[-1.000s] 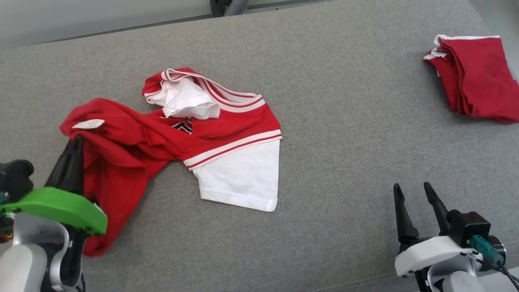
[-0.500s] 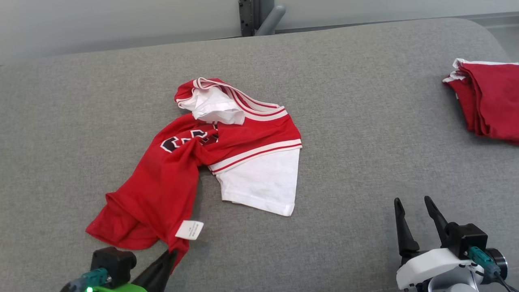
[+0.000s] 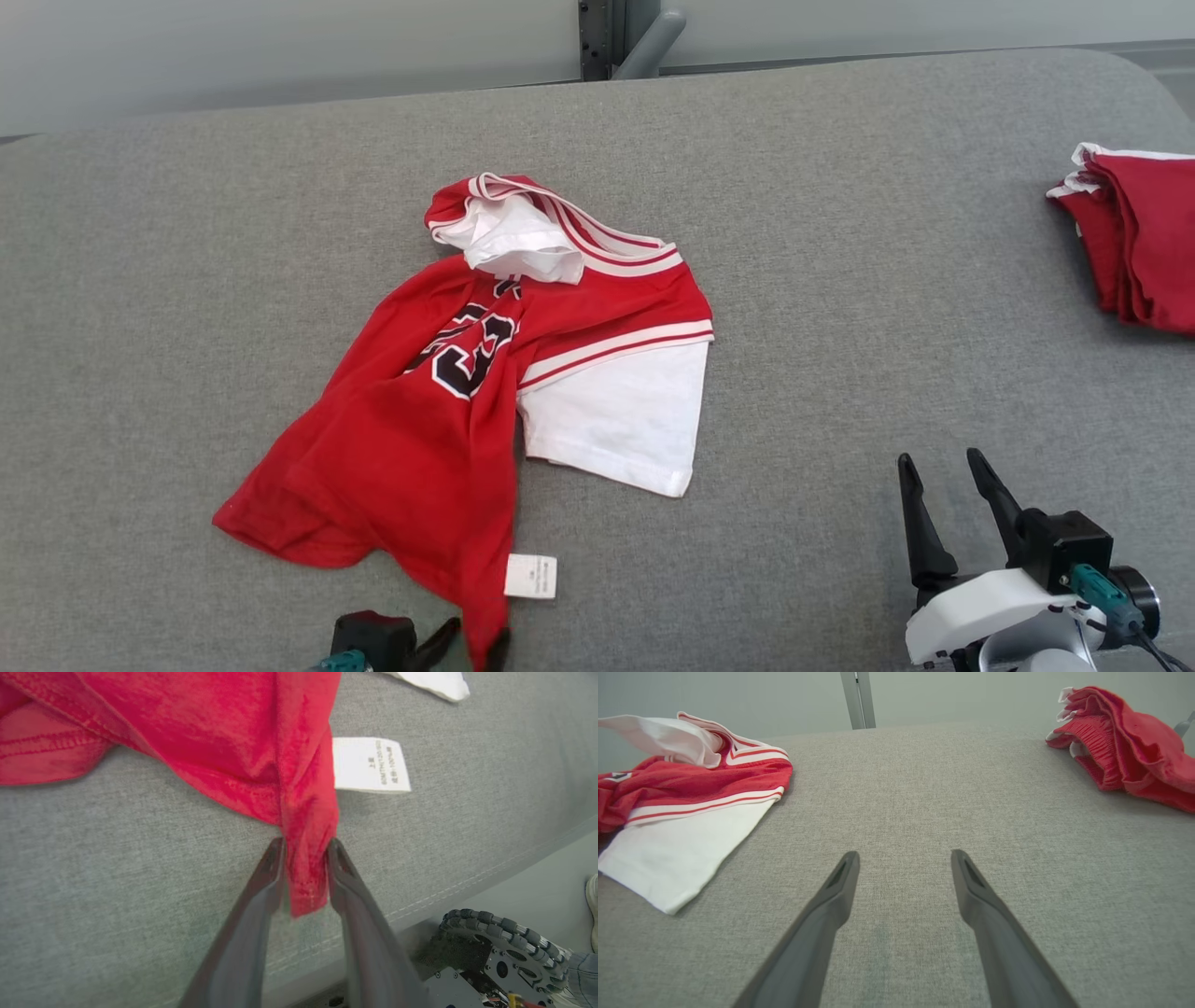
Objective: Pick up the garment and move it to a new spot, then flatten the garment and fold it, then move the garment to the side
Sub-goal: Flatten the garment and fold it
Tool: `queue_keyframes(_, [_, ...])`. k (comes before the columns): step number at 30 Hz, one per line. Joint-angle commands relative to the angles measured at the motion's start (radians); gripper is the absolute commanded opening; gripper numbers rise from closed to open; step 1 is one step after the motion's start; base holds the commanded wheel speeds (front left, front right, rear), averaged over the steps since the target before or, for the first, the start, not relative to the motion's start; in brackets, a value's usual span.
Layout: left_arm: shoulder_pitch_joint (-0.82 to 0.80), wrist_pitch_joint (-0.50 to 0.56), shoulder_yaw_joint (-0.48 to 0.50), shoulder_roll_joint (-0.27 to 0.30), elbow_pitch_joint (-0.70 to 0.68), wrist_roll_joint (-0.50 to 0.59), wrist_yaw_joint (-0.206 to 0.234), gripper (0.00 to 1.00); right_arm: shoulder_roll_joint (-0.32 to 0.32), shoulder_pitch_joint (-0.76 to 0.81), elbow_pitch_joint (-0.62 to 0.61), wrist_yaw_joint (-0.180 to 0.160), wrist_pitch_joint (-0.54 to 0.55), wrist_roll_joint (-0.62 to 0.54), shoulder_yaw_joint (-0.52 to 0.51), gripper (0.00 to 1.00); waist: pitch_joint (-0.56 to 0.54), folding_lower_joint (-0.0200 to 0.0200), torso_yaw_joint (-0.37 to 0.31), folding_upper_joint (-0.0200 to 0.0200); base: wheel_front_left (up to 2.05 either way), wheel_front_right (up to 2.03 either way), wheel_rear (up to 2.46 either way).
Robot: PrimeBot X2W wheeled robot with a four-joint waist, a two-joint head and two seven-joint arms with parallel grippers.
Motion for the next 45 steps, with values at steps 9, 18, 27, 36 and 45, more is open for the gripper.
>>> queue_keyframes(9, [0.005, -0.270, 0.110, -0.068, -0.106, 0.013, 0.069, 1.00, -0.002, 0.027, -0.023, -0.002, -0.001, 0.018, -0.026, 1.00, -0.050, 0.0000, -0.025, 0.0038, 0.00, 0.00, 0.00])
queue_keyframes(18, [-0.194, -0.224, -0.001, -0.145, -0.002, 0.080, 0.010, 1.00, -0.002, -0.014, -0.046, -0.002, -0.001, 0.033, 0.001, 1.00, -0.035, 0.0000, -0.095, 0.0038, 0.00, 0.00, 0.00])
queue_keyframes(27, [-0.368, -0.124, -0.078, -0.230, 0.294, 0.078, -0.054, 1.00, -0.002, -0.040, -0.052, -0.002, -0.001, 0.070, 0.020, 1.00, 0.021, 0.0000, -0.221, 0.0038, 0.00, 0.00, 0.00])
queue_keyframes(36, [-0.465, -0.128, -0.105, -0.217, 0.568, 0.132, -0.050, 0.41, -0.002, -0.060, -0.057, -0.002, -0.001, 0.093, 0.027, 1.00, 0.054, 0.0000, -0.286, 0.0038, 0.00, 0.00, 0.00])
queue_keyframes(45, [-0.544, -0.210, -0.096, -0.248, 0.652, 0.123, -0.070, 0.00, -0.002, -0.063, -0.054, -0.002, -0.001, 0.098, 0.033, 1.00, 0.051, 0.0000, -0.297, 0.0038, 0.00, 0.00, 0.00])
